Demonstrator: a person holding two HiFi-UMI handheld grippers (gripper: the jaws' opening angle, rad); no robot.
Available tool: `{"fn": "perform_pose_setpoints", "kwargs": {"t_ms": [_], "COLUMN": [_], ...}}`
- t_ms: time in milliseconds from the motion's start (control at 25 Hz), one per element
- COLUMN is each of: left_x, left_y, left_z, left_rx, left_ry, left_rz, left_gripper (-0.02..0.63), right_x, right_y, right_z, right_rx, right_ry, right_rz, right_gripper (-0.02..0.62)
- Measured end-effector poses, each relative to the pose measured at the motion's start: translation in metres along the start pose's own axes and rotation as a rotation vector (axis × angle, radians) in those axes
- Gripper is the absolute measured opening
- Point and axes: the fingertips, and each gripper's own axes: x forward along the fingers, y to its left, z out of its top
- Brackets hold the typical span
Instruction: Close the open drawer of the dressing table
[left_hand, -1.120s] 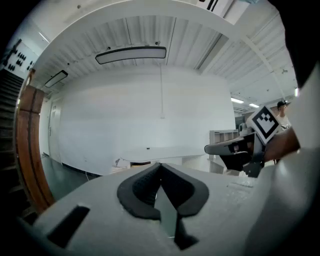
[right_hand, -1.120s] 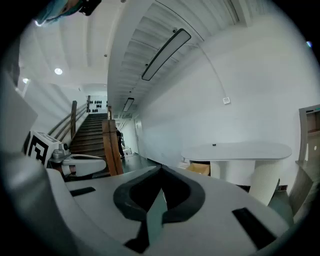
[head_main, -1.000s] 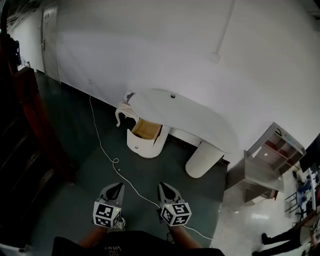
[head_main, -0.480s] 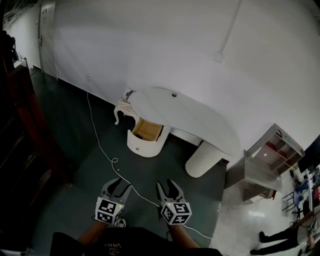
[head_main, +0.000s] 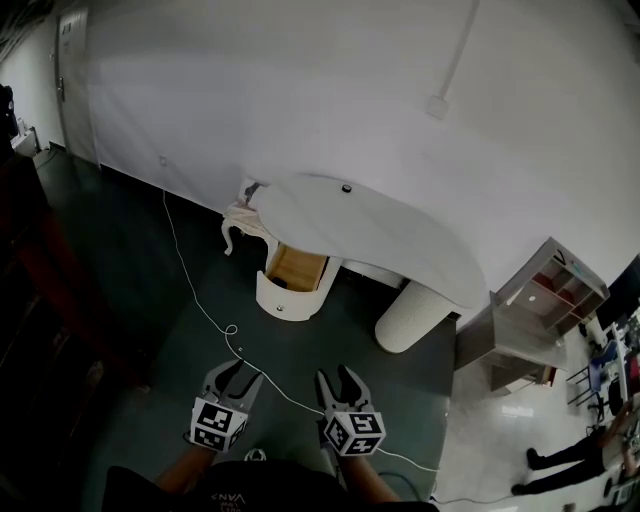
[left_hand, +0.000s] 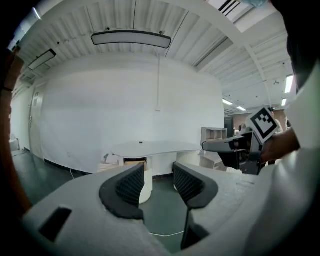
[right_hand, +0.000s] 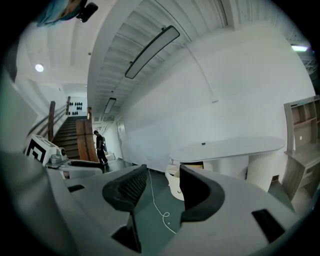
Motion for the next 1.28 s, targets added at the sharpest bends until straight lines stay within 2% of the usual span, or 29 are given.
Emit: {"fn": "perform_pose_setpoints", "kwargs": {"t_ms": [120,360,800,1280], "left_x": [0.011,0.040,0.123,0.185], "left_y": [0.017,0.022,0.040,0.042], "left_z": [-0.004,-0.019,0.004,-0.007], "left_rx": [-0.026,-0.047,-0.066,-0.145], "left_ry": [0.008,0.031,0.039,0.056], "left_rz": [0.018,0.038,0.201,0.380], "left_gripper": [0.175,0.175,0.175,0.175], "right_x": [0.012,0.042,0.130,0.188], "right_y": [0.001,-0.027,-0.092,-0.150], "right_z": [-0.001,-0.012,0.017,0.024], "right_rx": [-0.045,-0.027,-0.059,-0.123], "right_ry": [0.020,0.058,0.096,0.171], "right_rz": [-0.006,0.002,0.165,0.327], "right_gripper": [0.193,0.193,0.193,0.193]}}
